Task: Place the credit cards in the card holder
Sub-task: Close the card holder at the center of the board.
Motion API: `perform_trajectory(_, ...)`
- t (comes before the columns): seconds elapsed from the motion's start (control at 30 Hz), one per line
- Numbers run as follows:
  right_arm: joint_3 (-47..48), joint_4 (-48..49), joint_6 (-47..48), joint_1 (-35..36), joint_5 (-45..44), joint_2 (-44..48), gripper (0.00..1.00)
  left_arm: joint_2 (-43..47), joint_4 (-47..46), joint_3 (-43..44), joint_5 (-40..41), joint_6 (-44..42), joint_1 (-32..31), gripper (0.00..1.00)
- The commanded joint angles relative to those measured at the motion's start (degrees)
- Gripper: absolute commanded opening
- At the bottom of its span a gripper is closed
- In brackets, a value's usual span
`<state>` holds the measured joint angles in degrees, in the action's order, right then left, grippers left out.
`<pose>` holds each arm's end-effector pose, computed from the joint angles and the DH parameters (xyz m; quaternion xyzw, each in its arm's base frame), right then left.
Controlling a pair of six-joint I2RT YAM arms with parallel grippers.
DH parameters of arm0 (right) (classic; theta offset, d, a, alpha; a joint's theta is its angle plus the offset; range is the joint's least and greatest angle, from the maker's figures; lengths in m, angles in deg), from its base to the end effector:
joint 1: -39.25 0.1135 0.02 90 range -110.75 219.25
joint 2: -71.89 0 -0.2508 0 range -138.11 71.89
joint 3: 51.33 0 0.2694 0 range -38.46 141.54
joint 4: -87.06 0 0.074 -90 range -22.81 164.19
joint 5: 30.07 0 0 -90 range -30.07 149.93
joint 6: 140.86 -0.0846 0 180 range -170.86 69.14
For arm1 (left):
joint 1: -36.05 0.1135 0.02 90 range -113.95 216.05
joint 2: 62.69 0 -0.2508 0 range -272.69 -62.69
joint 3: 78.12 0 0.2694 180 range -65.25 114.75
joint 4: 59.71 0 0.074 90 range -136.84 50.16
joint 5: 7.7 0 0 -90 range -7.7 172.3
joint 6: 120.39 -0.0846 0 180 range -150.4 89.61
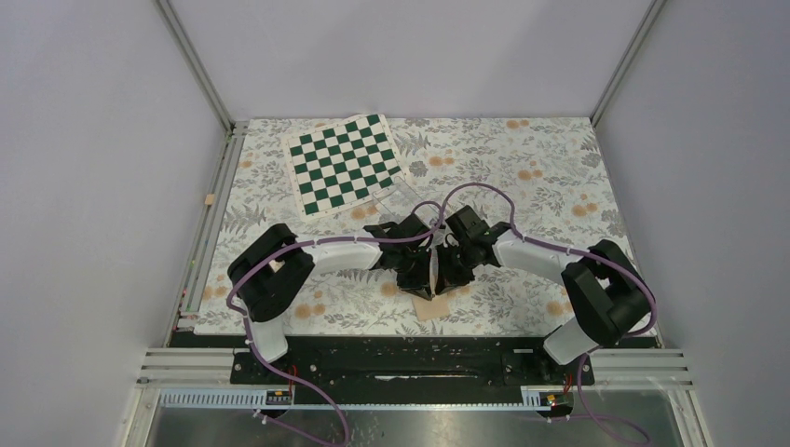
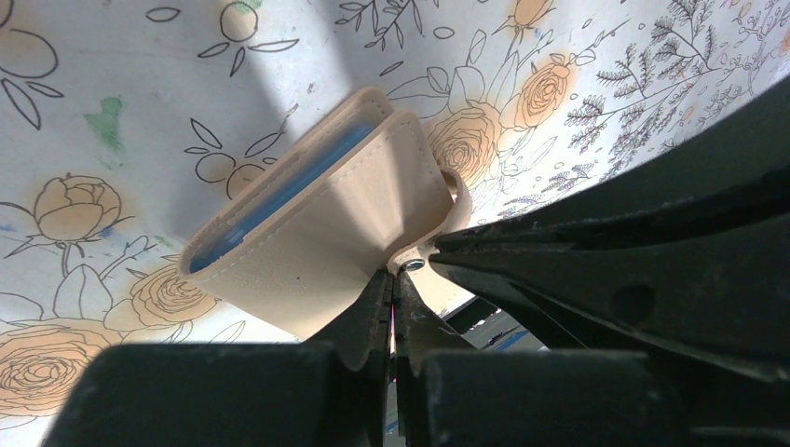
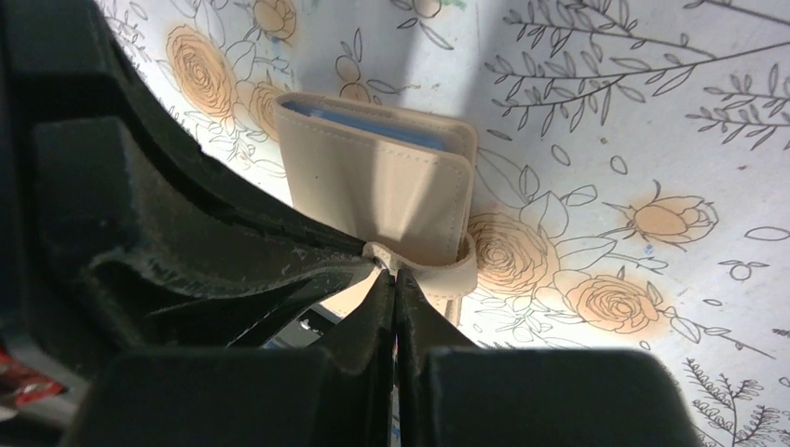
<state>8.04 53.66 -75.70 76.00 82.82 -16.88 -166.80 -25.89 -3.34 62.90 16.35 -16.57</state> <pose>0.2357 0.2171 0.0969 -0.1452 0.9427 0.2837 0.0992 0.2117 -0.3234 0.0876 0.0882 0.9555 -0.2805 0.0231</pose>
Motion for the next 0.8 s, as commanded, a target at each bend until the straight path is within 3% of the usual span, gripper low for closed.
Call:
perform_trajectory(0.0,1.9,-0.9,0.7,0.3,-2.2,-1.8,0.0,-0.9,-0.7,1.8,1.0,-0.9,-0.4,0.0)
perform_trajectory(0.77,0.5,-3.6,1.3,0.3,-9.8,-6.0,0.0,-4.2,-3.4,3.1,-1.0,1.4,-0.4,0.0)
